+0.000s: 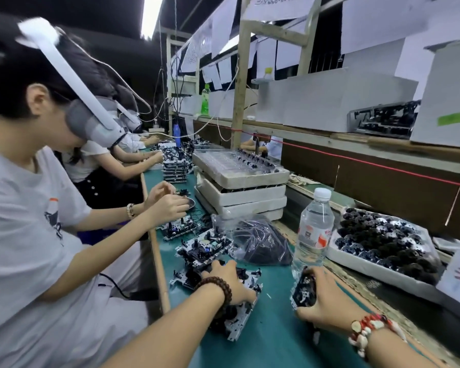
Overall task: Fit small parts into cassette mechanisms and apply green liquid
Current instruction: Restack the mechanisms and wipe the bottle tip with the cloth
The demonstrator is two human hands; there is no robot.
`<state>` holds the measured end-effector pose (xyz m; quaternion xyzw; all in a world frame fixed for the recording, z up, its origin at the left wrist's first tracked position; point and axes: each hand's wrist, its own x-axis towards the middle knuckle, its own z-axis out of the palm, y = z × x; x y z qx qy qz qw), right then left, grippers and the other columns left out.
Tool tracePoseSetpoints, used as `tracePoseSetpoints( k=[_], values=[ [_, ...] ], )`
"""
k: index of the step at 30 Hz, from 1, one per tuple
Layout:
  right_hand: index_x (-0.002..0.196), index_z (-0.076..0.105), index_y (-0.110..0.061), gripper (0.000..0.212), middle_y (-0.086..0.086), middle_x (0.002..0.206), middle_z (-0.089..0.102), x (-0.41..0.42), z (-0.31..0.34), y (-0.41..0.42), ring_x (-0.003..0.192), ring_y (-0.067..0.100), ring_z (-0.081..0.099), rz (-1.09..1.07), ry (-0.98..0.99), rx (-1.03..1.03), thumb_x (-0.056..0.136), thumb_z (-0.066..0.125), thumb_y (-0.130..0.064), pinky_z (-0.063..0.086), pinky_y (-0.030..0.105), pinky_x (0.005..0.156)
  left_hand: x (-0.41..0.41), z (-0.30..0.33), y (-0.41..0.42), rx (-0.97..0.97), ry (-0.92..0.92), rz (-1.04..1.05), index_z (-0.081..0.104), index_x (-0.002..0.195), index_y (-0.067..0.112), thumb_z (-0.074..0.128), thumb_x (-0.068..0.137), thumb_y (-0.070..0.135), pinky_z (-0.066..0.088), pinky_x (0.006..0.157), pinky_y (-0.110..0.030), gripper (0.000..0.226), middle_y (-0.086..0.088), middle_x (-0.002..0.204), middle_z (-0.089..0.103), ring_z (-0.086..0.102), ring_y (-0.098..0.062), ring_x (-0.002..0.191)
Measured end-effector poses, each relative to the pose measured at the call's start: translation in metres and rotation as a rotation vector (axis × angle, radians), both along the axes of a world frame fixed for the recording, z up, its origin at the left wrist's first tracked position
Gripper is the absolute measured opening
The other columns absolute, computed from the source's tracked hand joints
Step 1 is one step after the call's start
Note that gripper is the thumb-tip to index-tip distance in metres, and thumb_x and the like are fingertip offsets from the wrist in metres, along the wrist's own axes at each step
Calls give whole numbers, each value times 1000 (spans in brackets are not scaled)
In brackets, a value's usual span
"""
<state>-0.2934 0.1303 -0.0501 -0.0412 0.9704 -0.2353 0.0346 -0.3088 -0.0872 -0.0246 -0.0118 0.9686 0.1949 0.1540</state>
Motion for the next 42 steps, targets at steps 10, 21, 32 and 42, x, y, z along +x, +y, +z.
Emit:
tracePoseSetpoints(
  k=[10, 21, 32, 42],
  values=[
    [145, -6, -40, 81, 1, 113, 52, 24, 4, -3, 94, 18, 56, 129, 115, 347, 87, 50, -46, 47, 26, 77, 9, 19, 10, 294, 102, 24, 27, 143, 24, 67, 72, 46, 44, 99, -42, 85, -11, 144, 26, 43, -30, 123],
    [142, 14, -52, 64, -17, 99, 61, 53, 13, 25, 80, 4, 58, -52, 288, -138, 92, 47, -29, 44, 18, 73, 17, 20, 36, 955, -247, 189, 52, 102, 23, 66, 78, 46, 41, 81, -37, 36, 1, 106, 49, 48, -21, 93],
    [129, 40, -35, 39, -2, 111, 60, 98, 1, 56, 81, 13, 63, -379, 166, -459, 93, 52, -27, 52, 20, 67, 40, 12, 85, 1085, -531, 219, 23, 144, 25, 72, 70, 50, 41, 85, -61, 93, -16, 153, 13, 22, -39, 136],
    [61, 43, -14, 44, 0, 59, 43, 80, 16, 49, 54, 12, 41, -521, 37, -296, 98, 41, -38, 33, 25, 55, 30, 10, 83, 715, -526, 130, 41, 122, 24, 67, 79, 45, 49, 61, -59, 55, -12, 135, 38, 30, -37, 129]
  ],
)
